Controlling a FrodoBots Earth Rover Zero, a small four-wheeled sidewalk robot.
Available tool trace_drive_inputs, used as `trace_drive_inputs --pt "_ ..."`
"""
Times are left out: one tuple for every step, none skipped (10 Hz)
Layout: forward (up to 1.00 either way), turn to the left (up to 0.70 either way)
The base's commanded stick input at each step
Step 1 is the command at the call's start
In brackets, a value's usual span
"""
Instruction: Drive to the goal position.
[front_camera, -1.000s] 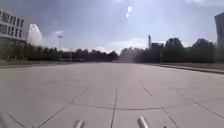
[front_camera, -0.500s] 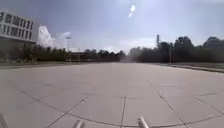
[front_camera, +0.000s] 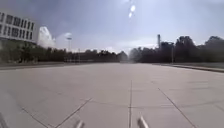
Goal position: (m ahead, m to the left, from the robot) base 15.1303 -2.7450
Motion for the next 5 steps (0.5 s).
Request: trace_drive_inputs --pt "0.70 0.00" --pt "0.70 0.00" --pt "0.70 0.00" --pt "0.70 0.00" --pt "0.70 0.00"
